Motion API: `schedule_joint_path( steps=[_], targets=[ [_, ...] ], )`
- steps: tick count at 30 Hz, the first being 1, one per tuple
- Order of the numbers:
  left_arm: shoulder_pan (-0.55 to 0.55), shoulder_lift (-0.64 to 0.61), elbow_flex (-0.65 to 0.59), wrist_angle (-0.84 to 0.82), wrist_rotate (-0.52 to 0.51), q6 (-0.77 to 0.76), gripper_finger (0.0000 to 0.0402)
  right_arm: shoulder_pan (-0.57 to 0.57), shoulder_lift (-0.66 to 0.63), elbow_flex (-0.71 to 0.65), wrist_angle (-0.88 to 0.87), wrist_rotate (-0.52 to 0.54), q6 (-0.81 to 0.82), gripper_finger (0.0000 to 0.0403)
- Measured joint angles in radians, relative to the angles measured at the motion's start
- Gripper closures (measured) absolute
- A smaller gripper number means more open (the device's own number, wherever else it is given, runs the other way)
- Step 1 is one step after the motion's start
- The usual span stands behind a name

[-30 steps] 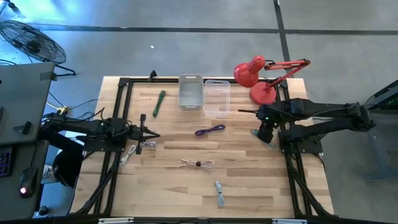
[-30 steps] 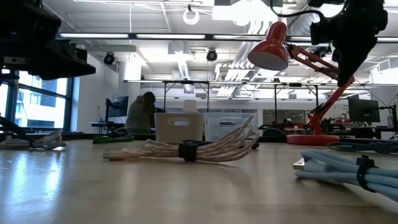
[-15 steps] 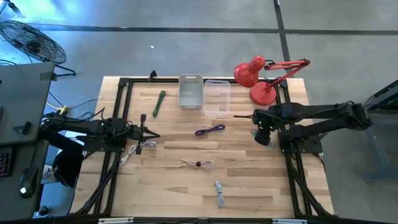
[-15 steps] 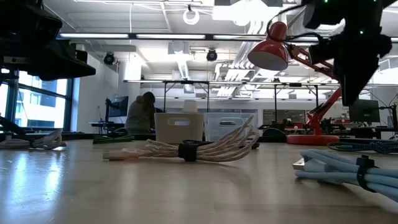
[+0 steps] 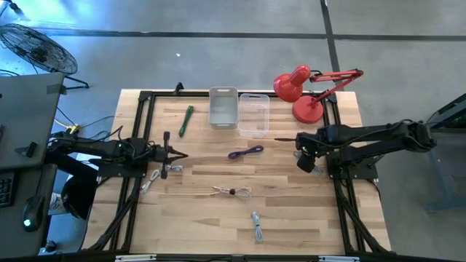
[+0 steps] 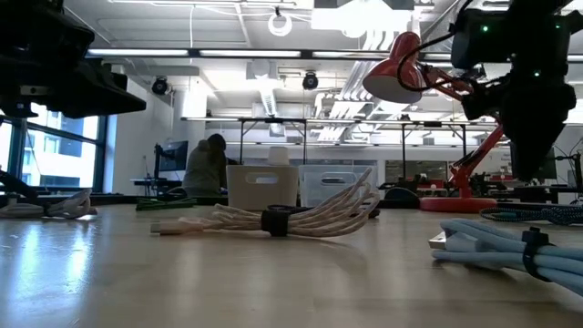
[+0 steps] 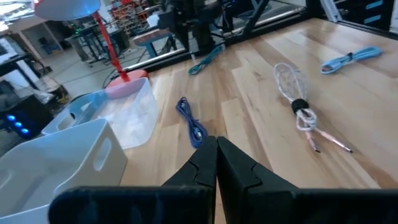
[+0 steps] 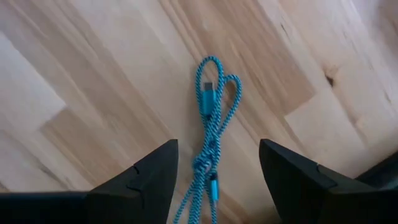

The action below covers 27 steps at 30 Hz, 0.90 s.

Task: Pick & Place USB Port
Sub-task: Put the blue patterned charger cable into the gray bin

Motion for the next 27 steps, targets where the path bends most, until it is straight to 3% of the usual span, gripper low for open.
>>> schedule_joint_path(
  steps=[12,21,27],
  targets=[
    [0.0,0.0,0.0,0.008,-0.056,0.021,0.04,-0.02,0.003,-0.106,0.073,-0.084,0.11,0.0187],
    [0.0,0.0,0.0,0.008,-0.056,0.038,0.04,-0.027,0.003,-0.211,0.254,-0.14,0.087,0.0187],
    [0.0,0.0,0.0,0.008,-0.055,0.043,0.04,-0.027,0.0,-0.24,0.295,-0.113,0.099,0.0217]
  ],
)
